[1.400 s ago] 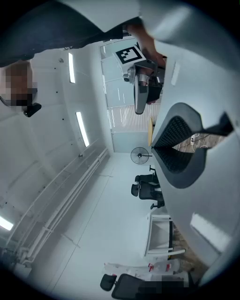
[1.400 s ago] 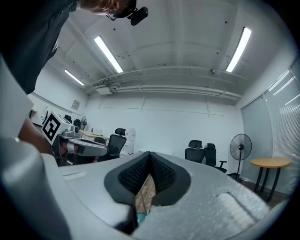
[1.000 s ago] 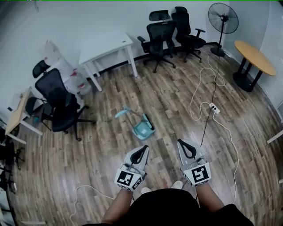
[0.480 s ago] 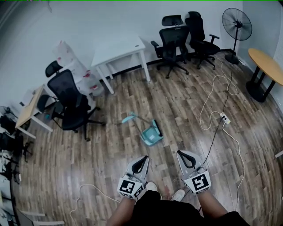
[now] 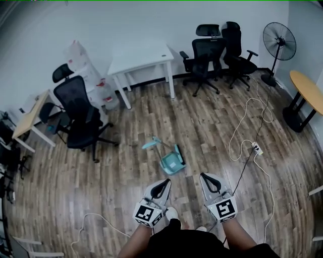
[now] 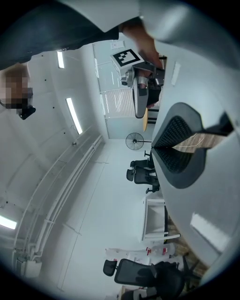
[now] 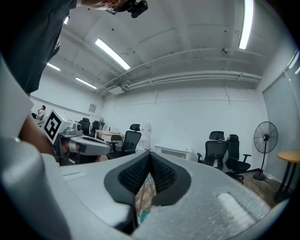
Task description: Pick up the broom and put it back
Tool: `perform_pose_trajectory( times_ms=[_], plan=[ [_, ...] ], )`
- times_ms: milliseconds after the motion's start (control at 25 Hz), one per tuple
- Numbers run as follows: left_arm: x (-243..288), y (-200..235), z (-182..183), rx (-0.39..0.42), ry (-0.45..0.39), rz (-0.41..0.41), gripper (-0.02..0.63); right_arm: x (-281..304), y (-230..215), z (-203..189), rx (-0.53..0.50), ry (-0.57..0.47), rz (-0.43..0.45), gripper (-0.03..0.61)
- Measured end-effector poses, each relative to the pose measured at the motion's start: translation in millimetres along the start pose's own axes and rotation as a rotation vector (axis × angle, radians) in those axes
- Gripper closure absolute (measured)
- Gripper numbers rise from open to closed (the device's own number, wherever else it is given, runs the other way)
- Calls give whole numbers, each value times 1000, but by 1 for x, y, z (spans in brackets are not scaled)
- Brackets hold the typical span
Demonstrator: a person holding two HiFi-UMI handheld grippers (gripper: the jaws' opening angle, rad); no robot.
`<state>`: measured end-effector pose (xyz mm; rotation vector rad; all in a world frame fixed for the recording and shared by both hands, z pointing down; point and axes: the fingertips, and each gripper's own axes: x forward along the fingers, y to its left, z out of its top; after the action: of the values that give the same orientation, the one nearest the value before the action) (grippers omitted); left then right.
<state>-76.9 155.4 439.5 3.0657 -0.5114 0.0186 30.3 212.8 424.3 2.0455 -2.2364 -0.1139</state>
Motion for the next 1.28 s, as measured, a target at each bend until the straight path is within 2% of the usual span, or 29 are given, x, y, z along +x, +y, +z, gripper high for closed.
perform_pose_trajectory(
  times_ms=[400,840,1000,1280],
  plan=[
    [8,94,13,32,-23,12,594,98,13,15,-34,-7,7,575],
    [18,136,11,27,-10,30,594,151,16,12,-23,11,43,575],
    [34,153,8,25,-3,62,594,174,4,5,-11,19,84,575],
    [65,177,4,15,35,125,594,223,-10,2,-10,37,217,575]
  ],
)
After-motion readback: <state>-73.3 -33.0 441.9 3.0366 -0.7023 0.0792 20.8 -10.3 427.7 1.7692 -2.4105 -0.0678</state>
